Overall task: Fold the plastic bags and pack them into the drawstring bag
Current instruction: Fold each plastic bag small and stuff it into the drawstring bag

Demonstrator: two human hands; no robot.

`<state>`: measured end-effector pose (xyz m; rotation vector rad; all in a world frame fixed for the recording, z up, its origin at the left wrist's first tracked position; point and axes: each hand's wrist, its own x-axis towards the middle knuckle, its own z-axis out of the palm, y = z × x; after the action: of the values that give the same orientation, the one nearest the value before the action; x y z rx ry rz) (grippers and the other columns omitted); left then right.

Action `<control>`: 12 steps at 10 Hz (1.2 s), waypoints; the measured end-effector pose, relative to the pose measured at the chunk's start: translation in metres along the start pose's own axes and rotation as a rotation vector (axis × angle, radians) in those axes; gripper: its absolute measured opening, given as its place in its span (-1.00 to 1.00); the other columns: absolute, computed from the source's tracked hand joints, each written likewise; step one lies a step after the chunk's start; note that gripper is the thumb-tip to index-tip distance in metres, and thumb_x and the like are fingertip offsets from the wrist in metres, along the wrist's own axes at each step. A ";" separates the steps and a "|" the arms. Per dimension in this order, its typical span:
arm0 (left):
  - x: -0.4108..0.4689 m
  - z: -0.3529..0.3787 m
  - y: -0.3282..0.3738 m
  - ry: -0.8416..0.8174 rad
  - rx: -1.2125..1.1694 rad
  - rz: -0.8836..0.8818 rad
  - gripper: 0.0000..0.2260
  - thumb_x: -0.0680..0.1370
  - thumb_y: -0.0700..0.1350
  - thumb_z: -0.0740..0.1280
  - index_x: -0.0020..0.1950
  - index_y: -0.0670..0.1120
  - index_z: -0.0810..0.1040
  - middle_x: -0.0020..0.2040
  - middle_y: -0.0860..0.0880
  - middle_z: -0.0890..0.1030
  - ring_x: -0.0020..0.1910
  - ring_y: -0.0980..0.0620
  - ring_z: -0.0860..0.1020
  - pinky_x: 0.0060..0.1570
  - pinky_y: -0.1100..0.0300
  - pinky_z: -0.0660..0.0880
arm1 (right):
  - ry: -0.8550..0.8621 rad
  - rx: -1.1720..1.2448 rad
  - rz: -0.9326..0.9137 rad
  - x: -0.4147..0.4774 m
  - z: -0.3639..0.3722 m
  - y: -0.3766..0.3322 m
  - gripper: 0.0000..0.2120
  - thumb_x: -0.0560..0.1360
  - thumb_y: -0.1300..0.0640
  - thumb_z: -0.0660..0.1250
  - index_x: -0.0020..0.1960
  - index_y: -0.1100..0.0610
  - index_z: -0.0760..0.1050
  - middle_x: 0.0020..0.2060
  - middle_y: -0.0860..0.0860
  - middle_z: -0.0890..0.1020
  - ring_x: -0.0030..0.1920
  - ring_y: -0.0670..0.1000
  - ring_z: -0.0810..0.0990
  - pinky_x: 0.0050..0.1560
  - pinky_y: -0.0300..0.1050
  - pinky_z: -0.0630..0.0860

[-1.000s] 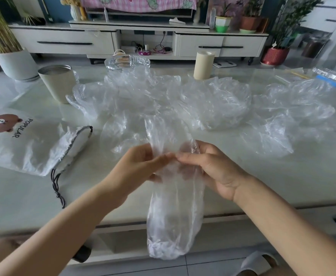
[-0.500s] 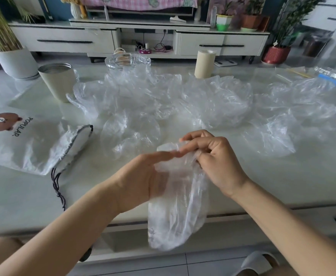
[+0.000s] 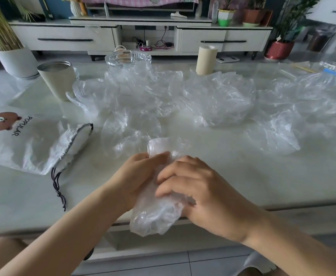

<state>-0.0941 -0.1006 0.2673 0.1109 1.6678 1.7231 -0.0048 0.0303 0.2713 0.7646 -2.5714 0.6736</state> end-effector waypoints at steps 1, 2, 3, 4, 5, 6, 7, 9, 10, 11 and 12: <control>-0.003 0.004 -0.002 0.042 -0.003 0.090 -0.39 0.29 0.07 0.35 0.19 -0.31 0.50 0.09 -0.30 0.58 -0.02 -0.17 0.54 0.20 -0.15 0.44 | -0.039 0.363 0.301 0.000 0.002 0.000 -0.88 0.41 0.28 0.35 -0.09 0.15 0.62 -0.19 -0.13 0.58 -0.12 -0.23 0.50 0.00 -0.47 0.35; -0.003 0.008 -0.004 0.016 -0.032 0.150 -0.34 0.23 0.08 0.41 0.20 -0.30 0.50 0.16 -0.31 0.56 0.09 -0.22 0.54 0.24 -0.15 0.42 | -0.055 0.687 0.602 0.003 0.000 0.006 -0.93 0.45 0.33 0.33 -0.15 0.21 0.58 -0.29 -0.06 0.56 -0.24 -0.18 0.49 -0.12 -0.32 0.42; -0.003 0.012 -0.004 -0.015 -0.116 0.161 -0.40 0.30 -0.02 0.34 0.24 -0.35 0.44 0.21 -0.35 0.51 0.14 -0.26 0.51 0.26 -0.16 0.40 | -0.001 0.869 0.815 0.011 -0.004 0.012 -0.86 0.50 0.24 0.33 -0.23 0.23 0.54 -0.37 -0.07 0.54 -0.32 -0.19 0.49 -0.20 -0.35 0.47; -0.006 0.016 -0.002 -0.088 -0.156 0.182 -0.50 0.37 -0.05 0.31 0.16 -0.39 0.48 0.08 -0.36 0.57 -0.04 -0.21 0.59 0.06 -0.06 0.54 | 0.046 0.798 0.886 0.016 -0.002 0.015 -0.65 0.51 0.29 0.29 -0.42 0.07 0.41 -0.57 -0.20 0.41 -0.51 -0.25 0.39 -0.41 -0.44 0.33; -0.006 0.016 -0.007 -0.126 -0.032 0.247 -0.54 0.46 0.07 0.33 0.08 -0.33 0.54 -0.08 -0.25 0.65 -0.12 -0.17 0.64 -0.05 0.05 0.56 | 0.080 0.614 0.899 0.017 0.006 0.019 -0.68 0.46 0.15 0.33 -0.41 0.21 0.34 -0.49 -0.08 0.33 -0.42 -0.12 0.31 -0.34 -0.24 0.30; -0.006 0.022 -0.015 0.085 0.103 0.394 -0.80 0.53 -0.05 0.32 -0.03 -0.19 0.52 -0.28 0.04 0.66 -0.27 0.14 0.62 -0.23 0.33 0.49 | 0.112 0.606 0.859 0.021 0.006 0.017 -0.68 0.46 0.05 0.33 -0.26 0.32 0.43 -0.41 0.02 0.39 -0.33 -0.03 0.35 -0.25 -0.09 0.33; -0.003 0.022 -0.021 0.325 0.132 0.452 -0.78 0.60 -0.07 0.20 -0.07 -0.22 0.49 -0.27 -0.06 0.61 -0.29 0.09 0.57 -0.25 0.25 0.51 | 0.081 0.644 0.757 0.023 0.005 0.009 -0.70 0.52 0.10 0.32 -0.31 0.20 0.36 -0.44 -0.04 0.31 -0.36 -0.08 0.28 -0.27 -0.12 0.25; 0.004 0.007 -0.011 0.565 0.201 0.616 -0.67 0.60 0.04 0.15 -0.17 -0.21 0.33 -0.32 -0.12 0.33 -0.37 -0.03 0.28 -0.41 0.07 0.28 | 0.138 0.554 0.881 0.018 0.002 0.013 -0.72 0.44 0.03 0.41 -0.32 0.19 0.48 -0.43 -0.06 0.47 -0.36 -0.12 0.42 -0.24 -0.23 0.36; 0.002 0.001 -0.004 0.491 0.138 0.624 -0.70 0.61 0.00 0.16 -0.19 -0.20 0.33 -0.43 -0.07 0.31 -0.49 0.06 0.28 -0.52 0.22 0.24 | 0.195 0.754 0.988 0.017 -0.009 0.018 -0.65 0.28 -0.01 0.51 -0.01 0.09 0.53 -0.11 -0.07 0.59 -0.11 -0.16 0.56 -0.11 -0.35 0.44; -0.001 0.006 -0.004 0.357 0.138 0.609 -0.76 0.61 -0.06 0.17 -0.19 -0.16 0.39 -0.53 0.06 0.40 -0.59 0.12 0.32 -0.64 0.30 0.25 | 0.104 1.232 0.998 0.016 -0.013 0.015 -0.30 0.20 0.01 0.47 0.29 0.15 0.40 0.17 0.08 0.56 0.14 0.05 0.58 0.14 -0.04 0.50; -0.003 0.015 -0.008 0.277 0.190 0.607 -0.73 0.59 -0.04 0.18 -0.14 -0.23 0.43 -0.49 -0.03 0.45 -0.57 0.09 0.38 -0.64 0.29 0.29 | 0.103 1.310 0.873 0.021 -0.003 0.007 -0.59 0.41 0.18 0.40 0.23 0.23 0.50 0.09 0.18 0.62 0.08 0.18 0.61 0.21 0.05 0.47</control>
<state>-0.0803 -0.0912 0.2634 0.5362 2.1558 2.0790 -0.0241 0.0288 0.2813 -0.2254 -1.9899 2.6254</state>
